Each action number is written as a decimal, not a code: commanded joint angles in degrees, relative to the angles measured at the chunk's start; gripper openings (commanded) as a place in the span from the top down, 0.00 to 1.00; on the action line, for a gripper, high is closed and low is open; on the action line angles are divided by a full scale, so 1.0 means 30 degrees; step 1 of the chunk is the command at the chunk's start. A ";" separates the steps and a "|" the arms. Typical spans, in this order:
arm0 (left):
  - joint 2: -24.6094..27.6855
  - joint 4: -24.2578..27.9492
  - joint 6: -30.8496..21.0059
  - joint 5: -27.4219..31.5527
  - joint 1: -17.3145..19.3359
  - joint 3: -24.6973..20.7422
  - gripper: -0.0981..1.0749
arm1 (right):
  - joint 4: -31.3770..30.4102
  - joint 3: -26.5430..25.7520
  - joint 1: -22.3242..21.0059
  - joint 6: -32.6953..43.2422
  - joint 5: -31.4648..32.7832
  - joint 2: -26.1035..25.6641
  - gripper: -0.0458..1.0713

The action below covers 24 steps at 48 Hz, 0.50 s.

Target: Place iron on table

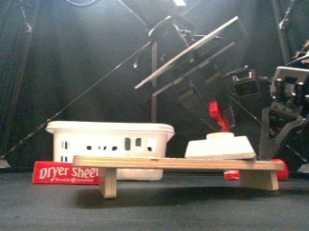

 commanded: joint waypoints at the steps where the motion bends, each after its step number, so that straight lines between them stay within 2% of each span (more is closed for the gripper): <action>1: -0.0146 0.0029 -0.0117 -0.0059 0.0205 -0.0117 0.54 | -0.0029 -0.0381 0.0000 -0.0029 -0.0059 -0.0205 0.63; 15: -0.1406 0.1377 0.0059 0.0146 0.0205 0.0293 0.54 | -0.0469 -0.0498 -0.0059 -0.0029 -0.0029 -0.0410 0.63; 24: -0.2285 0.1494 0.0293 0.0615 0.0205 0.0820 0.54 | -0.1172 -0.0820 -0.0293 0.0000 0.0264 -0.1084 0.63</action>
